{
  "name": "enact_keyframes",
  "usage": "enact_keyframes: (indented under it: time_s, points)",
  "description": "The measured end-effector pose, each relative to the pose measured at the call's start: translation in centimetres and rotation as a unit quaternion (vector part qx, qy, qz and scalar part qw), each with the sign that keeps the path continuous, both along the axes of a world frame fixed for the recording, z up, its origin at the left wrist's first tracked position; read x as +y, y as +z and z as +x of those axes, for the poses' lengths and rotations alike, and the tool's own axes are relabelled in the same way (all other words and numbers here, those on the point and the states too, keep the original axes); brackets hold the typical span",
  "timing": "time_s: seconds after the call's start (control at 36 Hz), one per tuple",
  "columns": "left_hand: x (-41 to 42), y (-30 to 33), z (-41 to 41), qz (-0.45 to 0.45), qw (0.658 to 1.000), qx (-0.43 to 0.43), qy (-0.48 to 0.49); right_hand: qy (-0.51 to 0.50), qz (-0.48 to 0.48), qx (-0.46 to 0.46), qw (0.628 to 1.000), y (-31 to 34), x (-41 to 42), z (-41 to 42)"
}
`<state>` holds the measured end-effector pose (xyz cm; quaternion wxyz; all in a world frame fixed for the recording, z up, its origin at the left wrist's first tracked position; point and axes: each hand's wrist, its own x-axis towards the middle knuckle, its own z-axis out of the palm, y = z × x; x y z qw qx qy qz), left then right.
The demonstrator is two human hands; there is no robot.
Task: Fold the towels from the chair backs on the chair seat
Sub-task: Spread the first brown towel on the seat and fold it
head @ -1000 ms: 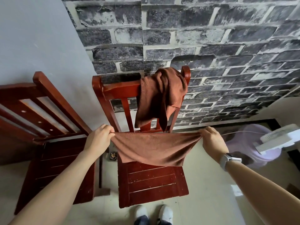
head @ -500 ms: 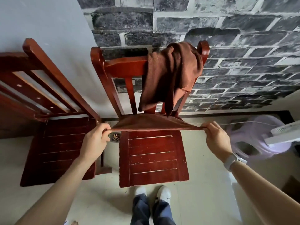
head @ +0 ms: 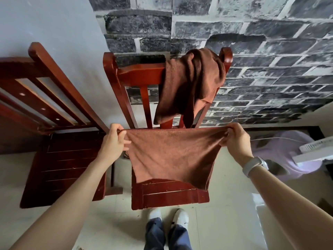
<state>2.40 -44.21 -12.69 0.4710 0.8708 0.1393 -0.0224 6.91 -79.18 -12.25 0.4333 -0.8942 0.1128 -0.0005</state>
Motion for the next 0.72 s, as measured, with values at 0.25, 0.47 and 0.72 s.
enact_keyframes:
  time_s: [0.25,0.47,0.72]
  points:
    - [0.7,1.1,-1.1,0.05,0.995,-0.082,-0.027,-0.005,0.086,-0.022,0.996,0.1,-0.1,-0.9]
    - [1.7,-3.8,-6.5,0.179,0.978,-0.058,-0.086,0.019,0.062,0.018,0.998,-4.8,-1.1,-5.2]
    - [0.5,-16.7,-14.6,0.242,0.954,0.11,-0.137,0.107,-0.103,0.158,0.976,-17.7,-3.4,-14.7]
